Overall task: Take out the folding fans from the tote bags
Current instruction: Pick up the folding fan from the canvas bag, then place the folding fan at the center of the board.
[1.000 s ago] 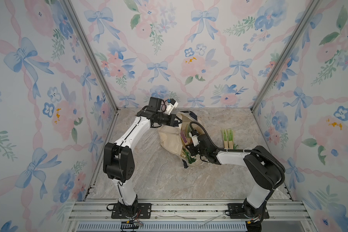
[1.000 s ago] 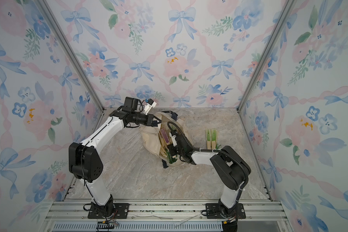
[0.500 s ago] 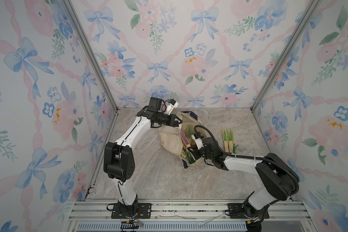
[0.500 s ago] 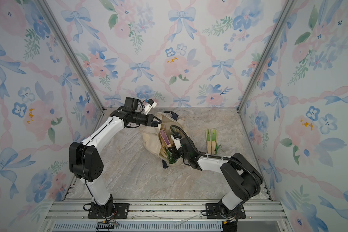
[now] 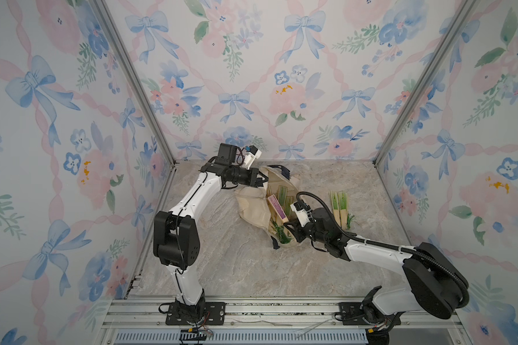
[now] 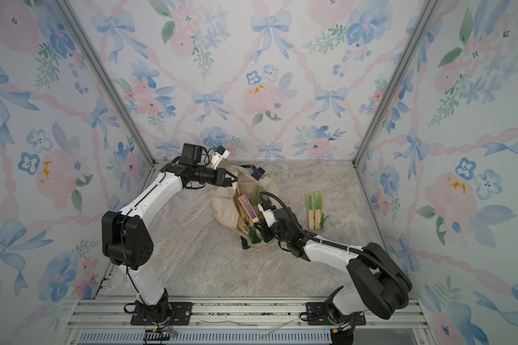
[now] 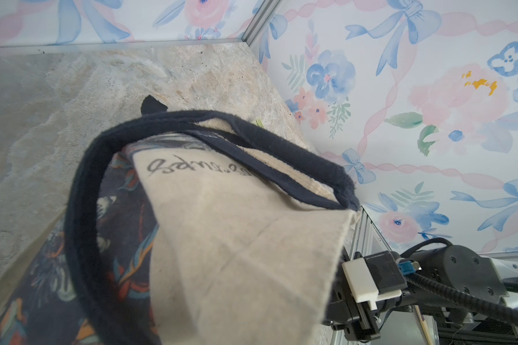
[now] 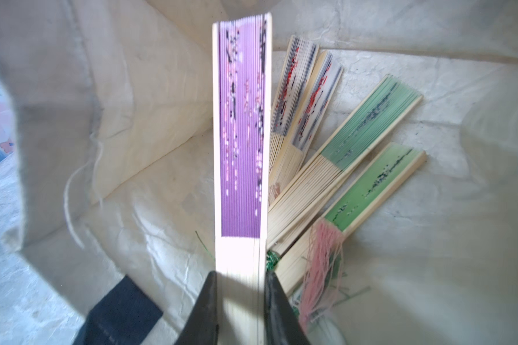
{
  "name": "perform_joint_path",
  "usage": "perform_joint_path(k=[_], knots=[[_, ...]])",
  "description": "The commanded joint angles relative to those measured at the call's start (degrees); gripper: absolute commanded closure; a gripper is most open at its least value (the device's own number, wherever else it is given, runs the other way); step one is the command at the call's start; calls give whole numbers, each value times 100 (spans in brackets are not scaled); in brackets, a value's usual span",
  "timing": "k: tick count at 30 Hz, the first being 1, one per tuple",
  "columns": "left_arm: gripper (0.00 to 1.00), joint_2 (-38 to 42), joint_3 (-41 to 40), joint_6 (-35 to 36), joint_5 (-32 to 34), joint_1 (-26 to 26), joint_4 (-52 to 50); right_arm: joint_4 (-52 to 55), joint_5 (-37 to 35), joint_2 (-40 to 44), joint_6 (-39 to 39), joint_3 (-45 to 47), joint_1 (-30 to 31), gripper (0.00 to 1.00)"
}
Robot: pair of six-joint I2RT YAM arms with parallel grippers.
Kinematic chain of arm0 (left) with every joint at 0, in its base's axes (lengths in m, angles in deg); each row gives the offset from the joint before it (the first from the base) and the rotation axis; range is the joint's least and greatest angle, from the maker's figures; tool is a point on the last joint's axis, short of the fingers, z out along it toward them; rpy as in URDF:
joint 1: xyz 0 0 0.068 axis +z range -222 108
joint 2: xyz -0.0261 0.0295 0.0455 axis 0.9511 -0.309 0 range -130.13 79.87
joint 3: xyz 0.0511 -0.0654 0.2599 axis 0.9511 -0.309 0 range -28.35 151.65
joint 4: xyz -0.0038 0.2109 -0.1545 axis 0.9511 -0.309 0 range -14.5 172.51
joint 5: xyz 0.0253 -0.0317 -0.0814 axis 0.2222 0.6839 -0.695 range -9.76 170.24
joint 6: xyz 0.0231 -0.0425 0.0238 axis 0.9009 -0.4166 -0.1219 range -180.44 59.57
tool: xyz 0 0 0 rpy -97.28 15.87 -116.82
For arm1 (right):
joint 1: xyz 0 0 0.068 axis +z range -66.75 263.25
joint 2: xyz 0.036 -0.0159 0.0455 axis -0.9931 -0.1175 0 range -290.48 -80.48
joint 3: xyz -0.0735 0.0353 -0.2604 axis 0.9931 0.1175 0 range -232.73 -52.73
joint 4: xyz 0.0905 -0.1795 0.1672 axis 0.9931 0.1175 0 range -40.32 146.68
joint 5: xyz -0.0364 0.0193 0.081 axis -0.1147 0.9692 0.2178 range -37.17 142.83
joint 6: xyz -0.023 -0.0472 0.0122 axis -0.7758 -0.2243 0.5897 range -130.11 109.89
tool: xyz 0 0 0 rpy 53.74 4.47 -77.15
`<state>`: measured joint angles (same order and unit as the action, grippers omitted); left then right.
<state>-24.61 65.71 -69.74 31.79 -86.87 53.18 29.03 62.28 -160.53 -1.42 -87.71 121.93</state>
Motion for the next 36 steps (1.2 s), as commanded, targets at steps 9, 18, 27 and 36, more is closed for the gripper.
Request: perform_joint_path(k=[9, 18, 27, 36], knots=[[100, -145, 305, -81, -209, 55, 157, 1038, 271, 1381, -196, 421, 96, 96], [100, -177, 368, -90, -209, 37, 159, 2061, 669, 2702, -227, 210, 65, 100], [100, -134, 301, -98, -178, 33, 163, 2823, 700, 3764, -80, -395, -545, 100], [100, -103, 245, -84, -161, 3, 162, 3010, 791, 3724, 695, -755, -2592, 100]])
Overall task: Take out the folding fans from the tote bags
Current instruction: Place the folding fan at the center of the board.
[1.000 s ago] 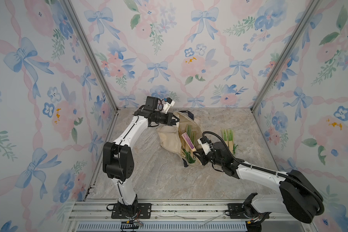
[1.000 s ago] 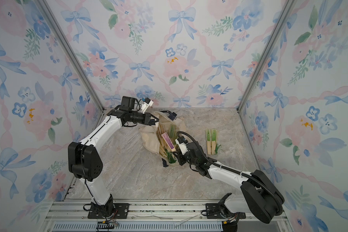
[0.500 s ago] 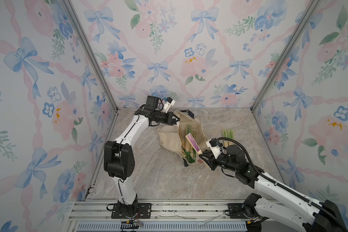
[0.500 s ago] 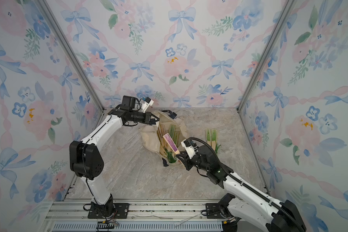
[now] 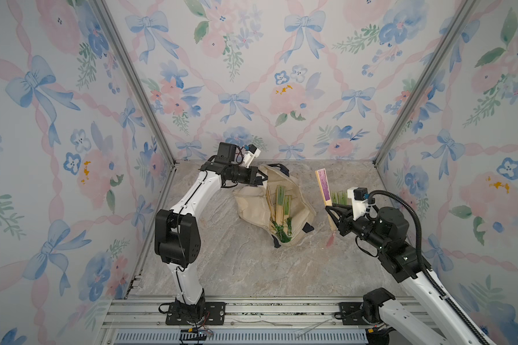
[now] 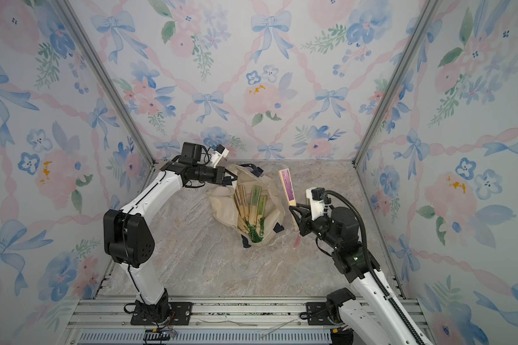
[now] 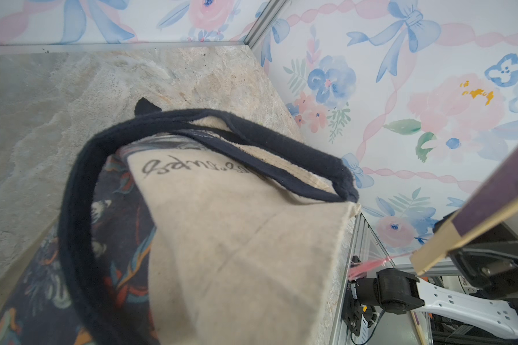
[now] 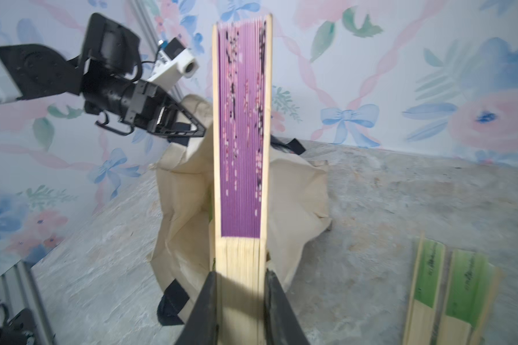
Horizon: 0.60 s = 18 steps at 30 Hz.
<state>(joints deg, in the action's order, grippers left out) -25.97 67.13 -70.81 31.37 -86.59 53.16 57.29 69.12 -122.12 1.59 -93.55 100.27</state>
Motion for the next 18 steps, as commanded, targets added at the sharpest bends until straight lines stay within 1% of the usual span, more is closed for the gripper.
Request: perform_joint_path(k=[1, 3, 6, 8, 10, 12, 18], knots=[[100, 39, 95, 18, -115, -34, 158, 171, 35, -214, 449, -188, -592, 100], [100, 36, 103, 18, -115, -44, 163, 254, -233, -494, 465, -277, -811, 100], [100, 67, 114, 26, -132, -59, 158, 635, -1077, -1068, 303, -501, -856, 100], [100, 91, 108, 35, -125, -68, 162, 868, -1483, -1680, 98, -727, -858, 100], [100, 108, 104, 30, -124, -74, 160, 833, -1723, -2225, 43, -821, -867, 100], [100, 108, 111, 35, -117, -95, 165, 737, -1857, -2804, 95, -922, -896, 100], [100, 143, 93, 25, -98, -160, 158, 592, -1741, -4378, 321, -1466, -800, 100]])
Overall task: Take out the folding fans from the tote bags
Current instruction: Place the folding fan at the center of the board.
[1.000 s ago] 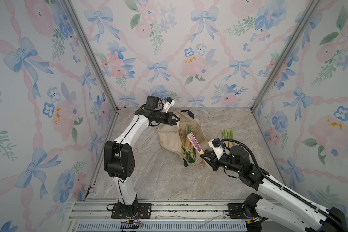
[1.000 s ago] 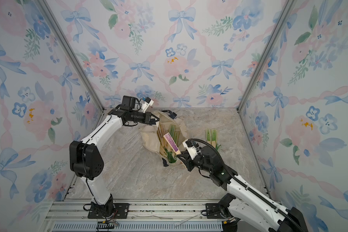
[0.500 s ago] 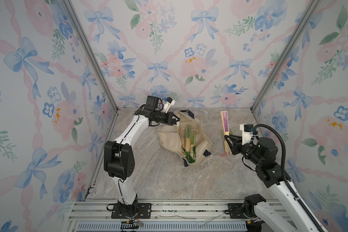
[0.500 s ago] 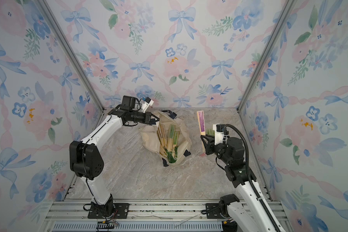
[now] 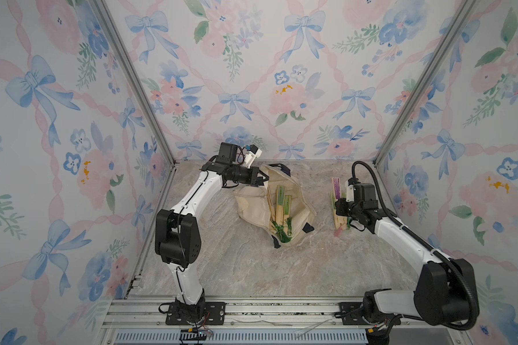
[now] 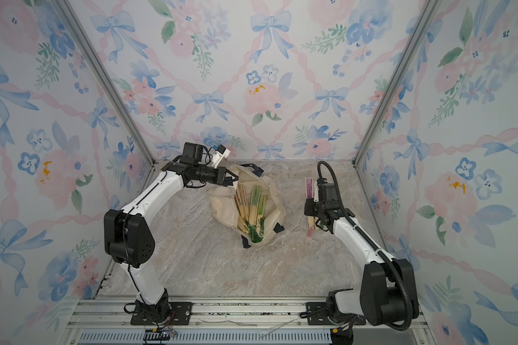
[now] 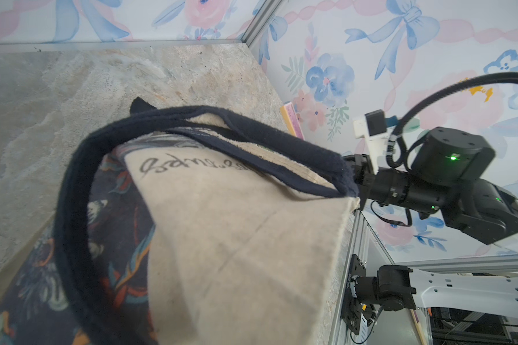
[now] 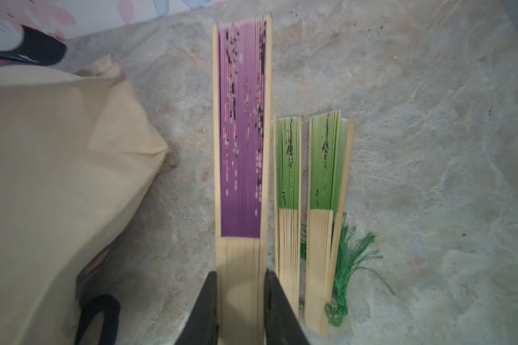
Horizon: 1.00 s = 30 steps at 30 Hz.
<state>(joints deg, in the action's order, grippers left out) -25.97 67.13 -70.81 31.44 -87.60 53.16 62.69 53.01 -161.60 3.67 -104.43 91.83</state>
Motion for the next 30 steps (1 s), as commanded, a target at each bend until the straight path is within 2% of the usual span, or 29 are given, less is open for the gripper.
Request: perform_joint_path(k=[1, 6, 9, 10, 16, 17, 20, 25, 30], knots=[[100, 148, 94, 22, -105, -73, 164, 48, -146, -686, 140, -487, 83, 100], [100, 152, 95, 25, -105, -118, 157, 551, -358, -1801, 309, -1142, 269, 100], [100, 173, 47, 26, -96, -126, 161, 617, -333, -2079, 434, -1257, 307, 99], [100, 169, 43, 30, -95, -128, 162, 600, -318, -2124, 462, -1255, 301, 94], [100, 245, -30, 68, -69, -126, 157, 712, -164, -2263, 468, -1289, 217, 46], [100, 238, -38, 70, -58, -123, 164, 759, -45, -2236, 468, -1311, 183, 43], [100, 211, -38, 66, -76, -122, 165, 821, 225, -1867, 345, -1222, 175, 38], [100, 156, -10, 61, -93, -127, 162, 1077, 792, -745, 58, -959, 168, 28], [100, 160, -3, 62, -62, -119, 165, 1542, 1539, 366, -218, -898, 155, 24]])
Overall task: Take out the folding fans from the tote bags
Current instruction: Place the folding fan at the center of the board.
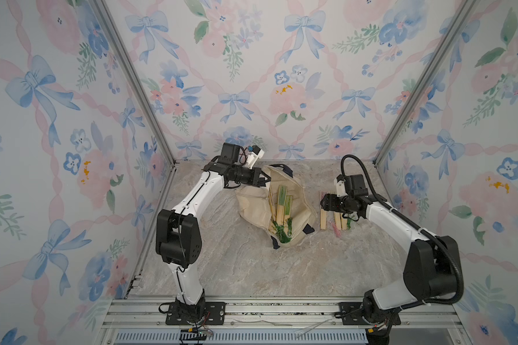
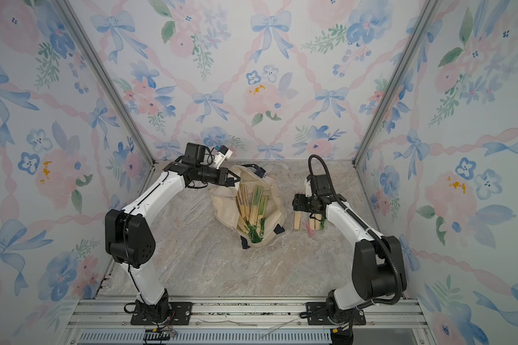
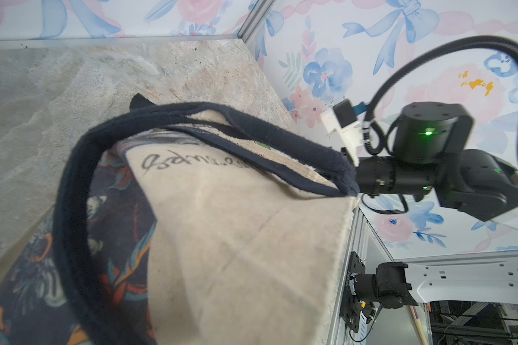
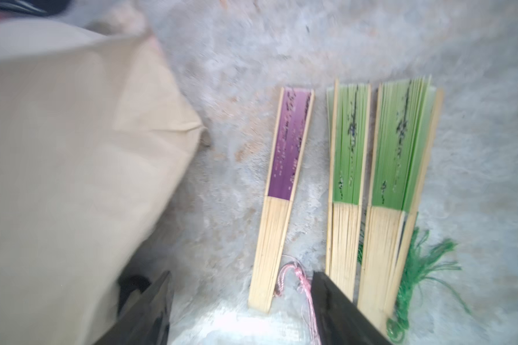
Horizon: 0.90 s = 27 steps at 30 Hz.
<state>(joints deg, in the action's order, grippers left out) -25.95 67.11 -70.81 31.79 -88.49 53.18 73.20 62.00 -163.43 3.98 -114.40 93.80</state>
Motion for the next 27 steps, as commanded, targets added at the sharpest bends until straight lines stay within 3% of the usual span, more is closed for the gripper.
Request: perform_joint_path(k=[1, 5, 10, 12, 15, 20, 24, 27], knots=[[100, 148, 0, 61, -88, -29, 161, 540, 884, 799, -256, 126, -59, 24], [100, 145, -6, 53, -76, -25, 160, 494, 1691, 1667, -129, 223, -88, 24], [100, 132, 61, 35, -65, -25, 163, -202, 3294, 2464, 308, 493, 77, 18], [100, 109, 111, 9, -67, -16, 162, -702, 3839, 2549, 532, 673, 322, 18], [100, 45, 183, -33, -102, -21, 155, -1384, 3803, 2420, 693, 923, 1115, 18], [100, 17, 167, -45, -115, -20, 161, -1900, 2388, 1788, 620, 1046, 2310, 17], [100, 78, 110, 26, -108, 5, 158, -2173, 665, 1092, 1110, 1056, 2608, 17], [100, 105, 36, 18, -113, 67, 164, -2471, 43, 633, 1335, 1120, 2708, 18]])
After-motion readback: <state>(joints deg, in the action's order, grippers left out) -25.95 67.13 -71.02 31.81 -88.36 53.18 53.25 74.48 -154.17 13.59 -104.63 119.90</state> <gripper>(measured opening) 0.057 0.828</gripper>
